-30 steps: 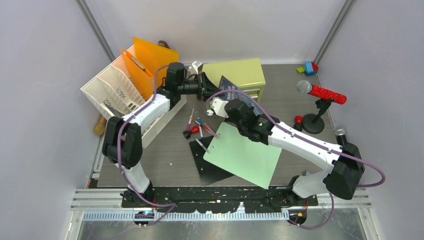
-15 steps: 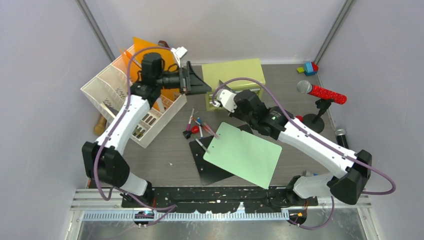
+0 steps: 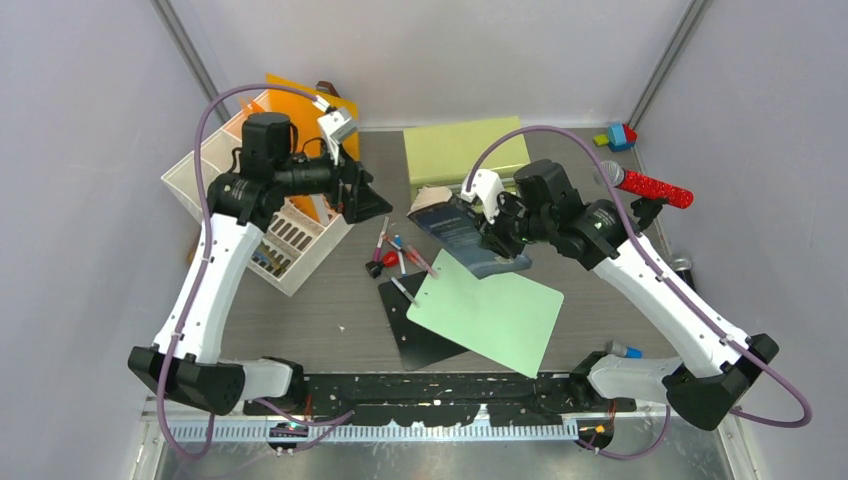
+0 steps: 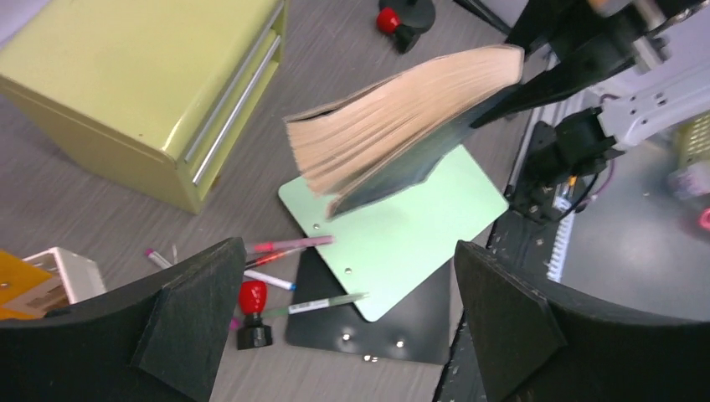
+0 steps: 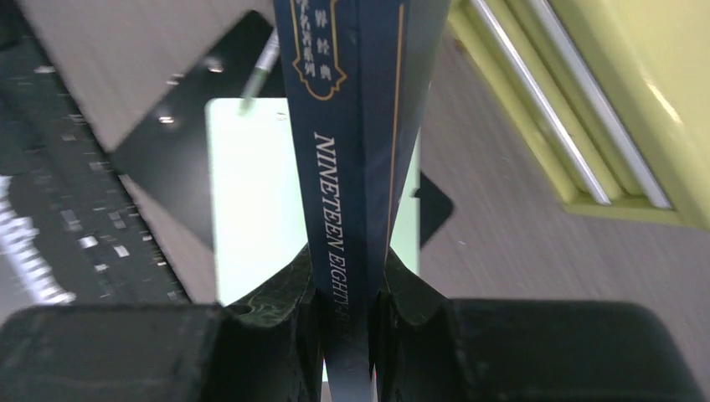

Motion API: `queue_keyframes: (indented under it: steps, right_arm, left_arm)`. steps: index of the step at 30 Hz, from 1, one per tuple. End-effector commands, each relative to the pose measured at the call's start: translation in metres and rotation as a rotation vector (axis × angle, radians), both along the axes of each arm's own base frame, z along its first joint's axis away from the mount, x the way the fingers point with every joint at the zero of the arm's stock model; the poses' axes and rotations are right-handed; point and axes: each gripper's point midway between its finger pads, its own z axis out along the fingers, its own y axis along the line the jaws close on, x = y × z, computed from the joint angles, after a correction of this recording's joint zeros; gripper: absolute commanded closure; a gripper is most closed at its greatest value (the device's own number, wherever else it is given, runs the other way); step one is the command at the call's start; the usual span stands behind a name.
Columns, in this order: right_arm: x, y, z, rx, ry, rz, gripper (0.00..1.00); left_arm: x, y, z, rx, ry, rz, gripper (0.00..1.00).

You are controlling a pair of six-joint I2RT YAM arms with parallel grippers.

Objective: Organize the desk
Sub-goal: Place the book in the storage box.

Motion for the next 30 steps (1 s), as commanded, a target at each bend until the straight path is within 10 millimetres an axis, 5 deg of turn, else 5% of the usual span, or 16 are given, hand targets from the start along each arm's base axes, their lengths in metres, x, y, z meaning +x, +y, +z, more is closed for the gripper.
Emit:
queue_keyframes:
  steps: [1, 6, 13, 27, 30]
  right_arm:
    - [-0.032, 0.033, 0.06, 0.243, 0.02, 0.214, 1.0]
    - [-0.057, 0.047, 0.055, 0.286, 0.133, 0.361, 1.0]
    - [-0.071, 0.057, 0.042, 0.324, 0.237, 0.436, 1.0]
    - [-0.083, 0.056, 0.027, 0.321, 0.282, 0.482, 1.0]
    - [-0.079, 0.053, 0.024, 0.305, 0.262, 0.463, 1.0]
  left_arm:
    - [-0.017, 0.013, 0.007, 0.109, -0.202, -0.076, 0.0]
    - [-0.041, 0.007, 0.006, 0.135, -0.287, -0.191, 0.0]
    - [-0.068, -0.025, -0.003, 0.185, -0.36, -0.364, 0.0]
    - [-0.069, -0.074, -0.032, 0.181, -0.37, -0.531, 0.0]
    - [-0.075, -0.077, -0.037, 0.161, -0.331, -0.57, 0.08]
